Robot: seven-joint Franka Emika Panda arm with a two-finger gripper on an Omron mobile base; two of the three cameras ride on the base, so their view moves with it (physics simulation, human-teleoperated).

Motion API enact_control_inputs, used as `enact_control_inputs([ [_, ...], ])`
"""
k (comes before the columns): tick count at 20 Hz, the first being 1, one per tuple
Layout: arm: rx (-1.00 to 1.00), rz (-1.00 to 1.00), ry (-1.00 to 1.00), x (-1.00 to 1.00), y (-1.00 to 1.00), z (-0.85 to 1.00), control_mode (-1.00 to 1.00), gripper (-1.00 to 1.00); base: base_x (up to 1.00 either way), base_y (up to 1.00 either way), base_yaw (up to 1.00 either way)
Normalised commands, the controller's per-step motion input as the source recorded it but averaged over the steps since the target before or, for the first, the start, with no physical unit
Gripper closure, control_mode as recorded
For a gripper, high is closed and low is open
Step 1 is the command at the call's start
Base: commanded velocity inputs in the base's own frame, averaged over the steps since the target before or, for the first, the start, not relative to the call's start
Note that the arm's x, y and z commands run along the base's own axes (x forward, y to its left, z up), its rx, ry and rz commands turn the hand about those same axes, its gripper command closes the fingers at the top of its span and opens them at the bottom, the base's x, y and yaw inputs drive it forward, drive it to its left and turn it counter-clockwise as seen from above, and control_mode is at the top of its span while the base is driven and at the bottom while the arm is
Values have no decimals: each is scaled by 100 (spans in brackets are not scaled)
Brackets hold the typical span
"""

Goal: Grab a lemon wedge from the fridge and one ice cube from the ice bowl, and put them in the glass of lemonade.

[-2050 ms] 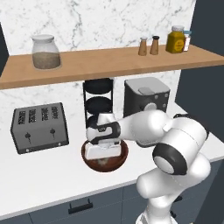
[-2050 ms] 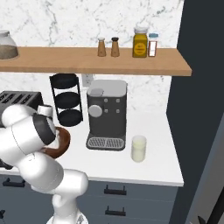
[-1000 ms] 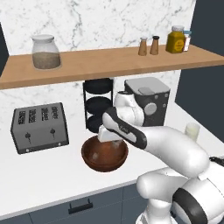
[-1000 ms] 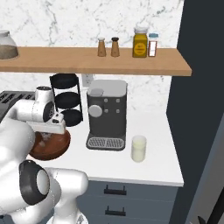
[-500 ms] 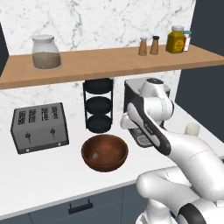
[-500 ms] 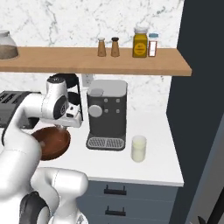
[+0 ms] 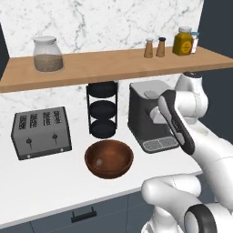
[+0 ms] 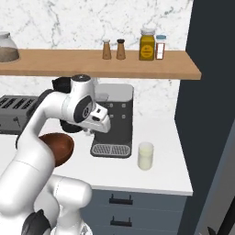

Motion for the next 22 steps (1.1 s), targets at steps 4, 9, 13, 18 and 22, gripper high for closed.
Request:
enact_control_inputs([
  [4, -6, -16, 0, 0, -100, 2, -100, 100, 0, 0, 0],
  [9, -10, -14, -2, 0, -100, -21, -100, 100, 0, 0, 0],
  [13, -11, -13, -4, 0, -99, -8, -100, 100, 0, 0, 0],
  [18, -8, -11, -2, 9, -86, 0, -100, 100, 0, 0, 0],
  [22, -11, -6, 0, 20, -36, -8, -100, 100, 0, 0, 0],
])
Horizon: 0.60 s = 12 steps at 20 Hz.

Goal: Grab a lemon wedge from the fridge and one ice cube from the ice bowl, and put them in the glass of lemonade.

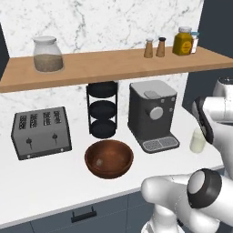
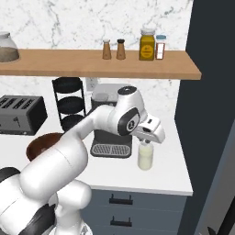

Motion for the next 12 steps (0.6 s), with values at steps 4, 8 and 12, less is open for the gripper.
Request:
enact_control_inputs([
  [4, -16, 0, -1, 23, -1, -22, -100, 100, 0, 0, 0],
  [8, -15, 0, 0, 15, 0, -28, -100, 100, 0, 0, 0],
  [12, -14, 0, 0, 9, 0, -35, -100, 100, 0, 0, 0],
])
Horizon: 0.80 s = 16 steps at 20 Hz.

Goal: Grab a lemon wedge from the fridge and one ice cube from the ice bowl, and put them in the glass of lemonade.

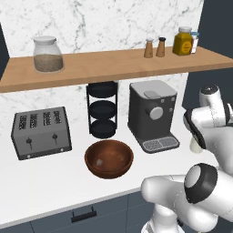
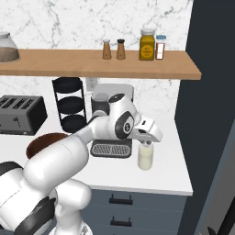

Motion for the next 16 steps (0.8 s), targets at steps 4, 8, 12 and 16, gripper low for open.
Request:
enact_control_inputs([
  [4, -7, 0, 1, 11, 0, -14, -100, 100, 0, 0, 0],
  [8, -4, 0, 4, 28, 0, -7, -100, 100, 0, 0, 0],
  [12, -4, 0, 7, 34, 0, -9, -100, 100, 0, 0, 0],
  [16, -6, 0, 9, 39, 5, -22, -100, 100, 0, 0, 0],
])
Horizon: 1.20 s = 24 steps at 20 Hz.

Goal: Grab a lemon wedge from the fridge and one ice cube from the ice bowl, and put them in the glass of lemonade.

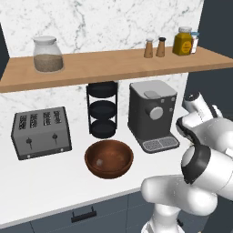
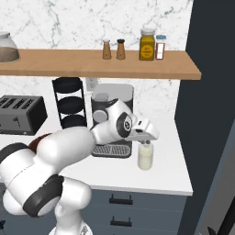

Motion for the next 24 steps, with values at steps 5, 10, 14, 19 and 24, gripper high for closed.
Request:
enact_control_inputs([
  [5, -5, 0, 10, 30, 1, -25, -100, 100, 0, 0, 0],
  [10, -4, 1, 7, 10, -2, -19, -100, 100, 0, 0, 0],
  [14, -5, 2, 6, 3, 0, -22, -100, 100, 0, 0, 0],
  [19, -5, 3, 3, 8, -6, -21, -100, 100, 0, 0, 0],
  [24, -4, 1, 0, -1, -12, 0, -100, 100, 0, 0, 0],
])
